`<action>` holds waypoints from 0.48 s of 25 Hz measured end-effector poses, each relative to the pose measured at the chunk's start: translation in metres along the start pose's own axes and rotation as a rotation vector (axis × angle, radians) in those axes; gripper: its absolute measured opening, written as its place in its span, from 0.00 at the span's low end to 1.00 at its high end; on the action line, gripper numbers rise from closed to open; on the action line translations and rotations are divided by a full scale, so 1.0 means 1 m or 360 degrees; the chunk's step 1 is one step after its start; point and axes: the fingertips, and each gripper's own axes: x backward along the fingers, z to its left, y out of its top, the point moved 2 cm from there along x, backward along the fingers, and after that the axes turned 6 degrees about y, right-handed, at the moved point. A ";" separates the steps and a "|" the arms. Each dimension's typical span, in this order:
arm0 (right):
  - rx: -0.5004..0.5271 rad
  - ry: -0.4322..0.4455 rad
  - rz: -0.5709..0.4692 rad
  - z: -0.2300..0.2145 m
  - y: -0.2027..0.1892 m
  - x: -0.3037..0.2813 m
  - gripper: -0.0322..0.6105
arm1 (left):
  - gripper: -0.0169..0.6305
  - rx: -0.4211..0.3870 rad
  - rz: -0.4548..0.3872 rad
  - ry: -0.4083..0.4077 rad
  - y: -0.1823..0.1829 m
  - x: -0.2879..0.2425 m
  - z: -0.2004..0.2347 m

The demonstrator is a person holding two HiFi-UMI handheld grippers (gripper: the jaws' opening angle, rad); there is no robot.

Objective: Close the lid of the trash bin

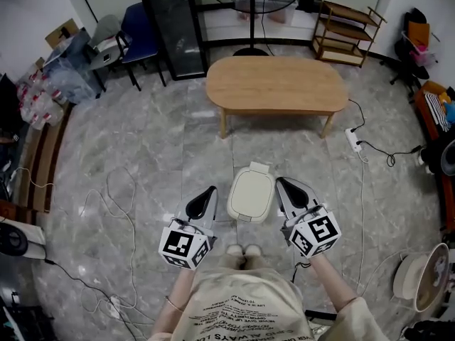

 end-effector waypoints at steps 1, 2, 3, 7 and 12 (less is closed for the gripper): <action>0.0004 -0.0002 -0.0021 0.000 0.005 0.002 0.06 | 0.06 -0.0005 -0.0019 0.0005 0.005 0.001 0.001; 0.0006 -0.0005 -0.0040 -0.001 0.009 0.004 0.06 | 0.06 -0.0011 -0.0036 0.0012 0.008 0.002 0.002; 0.0006 -0.0009 -0.0060 -0.002 0.013 0.006 0.06 | 0.06 -0.0018 -0.0052 0.0019 0.012 0.003 0.003; 0.0004 -0.0026 -0.0152 -0.007 0.032 0.013 0.06 | 0.06 -0.0030 -0.0117 0.0055 0.026 0.007 0.010; 0.0033 -0.0046 -0.0241 -0.014 0.048 0.022 0.06 | 0.06 -0.0056 -0.0182 0.0107 0.037 0.012 0.019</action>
